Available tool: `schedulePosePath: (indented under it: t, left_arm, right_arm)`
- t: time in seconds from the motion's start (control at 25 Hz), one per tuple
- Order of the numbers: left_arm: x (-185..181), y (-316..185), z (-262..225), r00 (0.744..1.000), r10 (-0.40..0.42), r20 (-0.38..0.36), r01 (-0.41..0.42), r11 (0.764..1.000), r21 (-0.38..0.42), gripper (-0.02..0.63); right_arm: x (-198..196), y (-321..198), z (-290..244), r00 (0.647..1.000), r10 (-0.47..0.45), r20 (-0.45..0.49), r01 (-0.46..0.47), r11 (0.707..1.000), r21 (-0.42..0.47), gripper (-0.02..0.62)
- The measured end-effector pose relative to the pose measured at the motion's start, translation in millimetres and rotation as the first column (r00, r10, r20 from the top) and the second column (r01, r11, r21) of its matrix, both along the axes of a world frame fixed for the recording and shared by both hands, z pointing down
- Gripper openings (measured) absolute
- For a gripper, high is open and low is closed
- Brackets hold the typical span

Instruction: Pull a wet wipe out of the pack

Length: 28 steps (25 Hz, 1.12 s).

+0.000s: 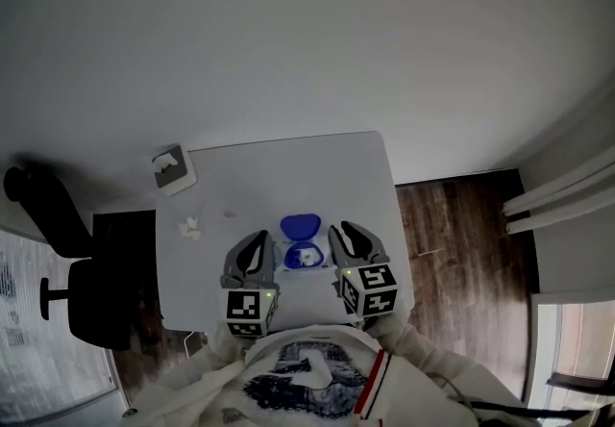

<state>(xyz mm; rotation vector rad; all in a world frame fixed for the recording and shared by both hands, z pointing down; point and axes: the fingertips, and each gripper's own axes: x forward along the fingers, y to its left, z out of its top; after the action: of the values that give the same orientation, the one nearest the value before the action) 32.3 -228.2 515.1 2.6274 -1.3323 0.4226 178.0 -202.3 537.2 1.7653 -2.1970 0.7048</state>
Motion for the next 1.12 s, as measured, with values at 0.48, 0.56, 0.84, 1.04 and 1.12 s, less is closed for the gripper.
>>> schedulePosePath:
  t: [0.48,0.56,0.84,1.04,1.12]
  left_arm:
    - [-16,-1,-4,0.995,-0.088,0.052,0.088,0.996,0.008,0.005]
    - [-16,-1,-4,0.994,-0.098,0.052,0.098,0.995,0.007,0.005]
    - [-10,5,3,0.993,-0.102,0.055,0.104,0.994,-0.022,0.005]
    - [-14,8,12,0.991,-0.116,0.066,0.12,0.992,-0.045,0.005]
    - [-16,7,11,0.99,-0.125,0.066,0.128,0.991,-0.045,0.005]
  right_arm:
    - [-24,26,81,0.955,-0.285,-0.086,0.264,0.944,-0.199,0.146]
    - [-29,29,93,0.947,-0.311,-0.084,0.287,0.932,-0.22,0.147]
    - [-35,30,121,0.921,-0.378,-0.095,0.343,0.902,-0.264,0.15]
    - [-43,30,137,0.903,-0.424,-0.074,0.385,0.873,-0.3,0.167]
    - [-47,32,142,0.895,-0.443,-0.059,0.403,0.857,-0.319,0.175]
